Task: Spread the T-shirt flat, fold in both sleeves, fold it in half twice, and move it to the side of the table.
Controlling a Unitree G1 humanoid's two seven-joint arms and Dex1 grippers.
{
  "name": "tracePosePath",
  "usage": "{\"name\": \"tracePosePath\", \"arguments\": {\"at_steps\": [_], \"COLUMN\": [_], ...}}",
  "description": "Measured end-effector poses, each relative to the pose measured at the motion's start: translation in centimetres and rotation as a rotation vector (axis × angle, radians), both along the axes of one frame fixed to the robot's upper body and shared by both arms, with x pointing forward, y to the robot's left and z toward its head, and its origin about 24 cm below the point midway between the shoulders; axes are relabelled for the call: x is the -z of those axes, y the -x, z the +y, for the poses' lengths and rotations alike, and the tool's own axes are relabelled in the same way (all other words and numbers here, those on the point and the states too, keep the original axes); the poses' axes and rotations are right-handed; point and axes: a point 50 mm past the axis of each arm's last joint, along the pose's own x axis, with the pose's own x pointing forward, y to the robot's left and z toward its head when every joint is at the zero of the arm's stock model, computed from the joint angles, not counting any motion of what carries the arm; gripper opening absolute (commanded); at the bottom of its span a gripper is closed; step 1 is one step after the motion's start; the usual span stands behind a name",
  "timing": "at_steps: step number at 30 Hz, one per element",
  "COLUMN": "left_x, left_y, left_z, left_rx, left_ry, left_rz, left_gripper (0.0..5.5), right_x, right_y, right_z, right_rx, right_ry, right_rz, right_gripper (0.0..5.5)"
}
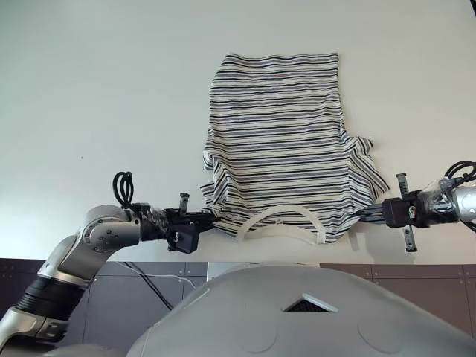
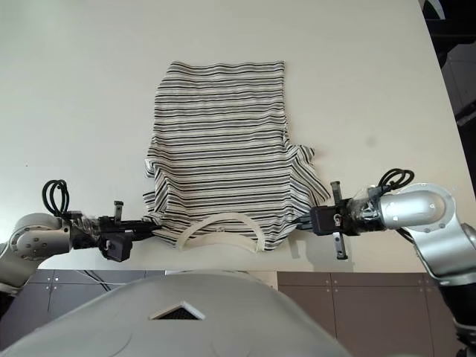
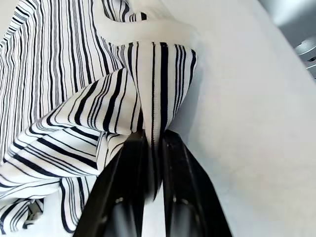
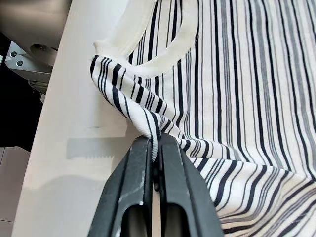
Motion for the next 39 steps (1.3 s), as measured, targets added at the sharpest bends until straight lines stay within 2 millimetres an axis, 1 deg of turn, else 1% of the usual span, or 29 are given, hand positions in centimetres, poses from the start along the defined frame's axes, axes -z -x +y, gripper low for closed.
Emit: {"name": "tracePosePath", "arguments": {"at_steps": [3, 6, 8, 10, 12, 15, 16, 18, 21, 24, 25, 27, 29, 31, 35, 38, 39], "left_x": [0.1, -0.1, -0.8, -2.3, -3.9, -5.9, -6.0, -5.1, -3.7, -1.9, -1.1, -0.2, 1.0, 1.4, 1.3, 1.1, 0.9], "left_y": [0.9, 1.3, 1.4, 0.6, -0.7, -3.7, -4.1, -4.1, -3.5, -3.2, -3.2, -3.7, -3.3, -2.8, -2.4, -2.2, -1.7], "left_z": [-0.5, -1.0, -1.2, -1.3, -1.0, 0.7, 1.0, 1.5, 1.4, 1.5, 1.3, 1.3, 1.7, 1.8, 2.2, 3.0, 3.3], "left_rx": [0.016, 0.004, -0.014, -0.049, -0.124, -0.267, -0.282, -0.304, -0.302, -0.321, -0.336, -0.367, -0.366, -0.344, -0.264, -0.344, -0.397], "left_ry": [0.028, 0.062, 0.108, 0.171, 0.230, 0.279, 0.271, 0.236, 0.202, 0.159, 0.159, 0.148, 0.084, 0.060, 0.004, 0.008, 0.015], "left_rz": [-0.012, -0.035, -0.046, -0.082, -0.118, -0.185, -0.191, -0.162, -0.109, -0.072, -0.065, -0.081, -0.075, -0.105, -0.144, -0.057, 0.032], "left_gripper": [1.22, 1.27, 1.27, 1.27, 1.27, 1.27, 1.27, 1.27, 1.27, 1.27, 1.27, 1.27, 1.27, 1.27, 1.27, 1.27, 1.27], "right_x": [0.4, 0.5, 0.1, -0.4, -1.3, -2.3, -2.3, -2.2, -2.5, -2.9, -2.9, -2.6, -2.5, -2.4, -2.6, -2.6, -2.3], "right_y": [0.9, 1.0, 0.7, 0.3, -0.5, -1.9, -2.0, -2.1, -2.6, -3.5, -3.6, -3.8, -3.9, -4.0, -4.5, -4.9, -4.9], "right_z": [-1.0, -1.6, -2.0, -2.4, -2.5, -2.5, -2.4, -2.3, -2.2, -2.1, -2.0, -1.5, -1.4, -1.4, -1.3, -1.1, -1.0], "right_rx": [-0.003, 0.009, 0.027, 0.081, 0.143, 0.225, 0.237, 0.254, 0.255, 0.252, 0.246, 0.229, 0.224, 0.223, 0.234, 0.248, 0.251], "right_ry": [0.083, 0.120, 0.128, 0.100, 0.041, -0.035, -0.044, -0.054, -0.071, -0.077, -0.081, -0.091, -0.095, -0.086, -0.098, -0.109, -0.103], "right_rz": [0.065, 0.078, 0.078, 0.108, 0.119, 0.058, 0.050, 0.042, 0.021, -0.014, -0.022, -0.027, -0.028, -0.040, -0.079, -0.117, -0.128], "right_gripper": [1.06, 1.12, 1.12, 1.12, 1.12, 1.12, 1.12, 1.12, 1.12, 1.12, 1.12, 1.12, 1.12, 1.12, 1.12, 1.12, 1.12]}}
